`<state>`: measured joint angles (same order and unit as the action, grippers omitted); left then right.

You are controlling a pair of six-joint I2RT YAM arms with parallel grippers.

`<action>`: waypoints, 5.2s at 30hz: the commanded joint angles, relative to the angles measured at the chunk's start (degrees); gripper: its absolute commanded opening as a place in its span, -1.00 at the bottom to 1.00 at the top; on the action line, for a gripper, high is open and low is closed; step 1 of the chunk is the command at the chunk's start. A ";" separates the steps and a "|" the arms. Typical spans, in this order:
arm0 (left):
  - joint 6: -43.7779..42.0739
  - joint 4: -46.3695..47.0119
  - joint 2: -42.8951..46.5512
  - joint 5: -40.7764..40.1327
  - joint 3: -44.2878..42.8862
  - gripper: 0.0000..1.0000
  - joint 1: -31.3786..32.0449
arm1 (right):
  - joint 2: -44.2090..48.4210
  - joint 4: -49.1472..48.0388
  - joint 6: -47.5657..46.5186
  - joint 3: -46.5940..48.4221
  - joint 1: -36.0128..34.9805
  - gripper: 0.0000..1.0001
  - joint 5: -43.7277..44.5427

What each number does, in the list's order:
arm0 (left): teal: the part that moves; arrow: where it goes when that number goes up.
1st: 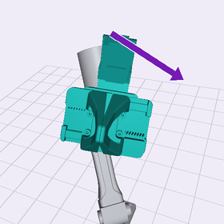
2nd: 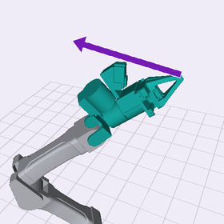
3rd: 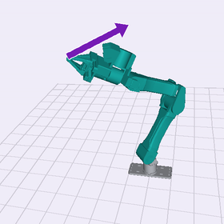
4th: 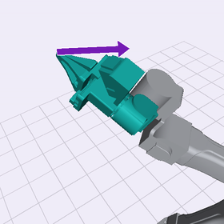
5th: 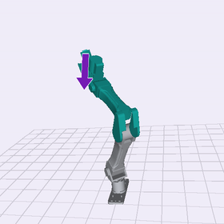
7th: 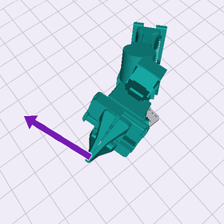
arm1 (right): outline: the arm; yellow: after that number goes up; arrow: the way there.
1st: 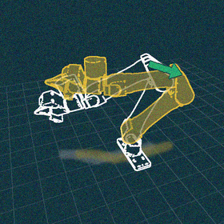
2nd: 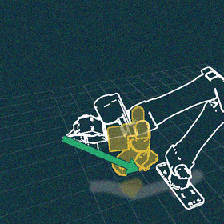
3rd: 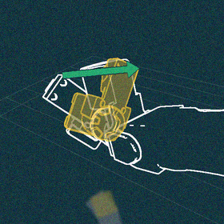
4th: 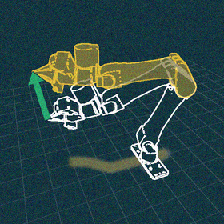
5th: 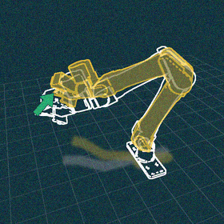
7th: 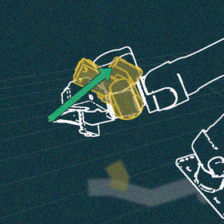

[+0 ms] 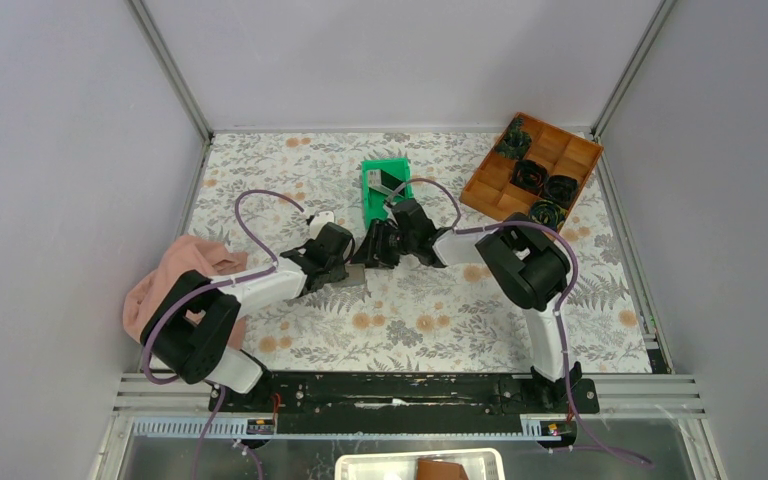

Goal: Put the credit cards into the card holder
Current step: Close the card holder at the center of the board.

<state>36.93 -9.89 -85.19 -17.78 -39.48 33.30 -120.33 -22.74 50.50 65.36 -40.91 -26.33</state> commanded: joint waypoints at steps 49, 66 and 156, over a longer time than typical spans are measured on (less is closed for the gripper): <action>-0.47 -1.14 -2.69 3.31 2.22 -0.51 -0.12 | -9.74 28.53 -10.60 13.33 -4.31 -0.12 16.58; -0.28 -1.19 -3.49 3.44 1.96 -0.52 -0.16 | -9.97 29.14 -12.94 10.34 -4.35 -0.19 19.34; 3.29 -3.02 -4.33 4.36 2.58 -0.57 -3.27 | -10.22 25.10 -21.21 3.07 -10.69 -0.13 27.71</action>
<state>40.01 -8.36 -85.91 -15.40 -39.48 30.63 -123.59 -16.29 32.60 74.76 -48.66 -2.15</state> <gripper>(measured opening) 0.221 0.436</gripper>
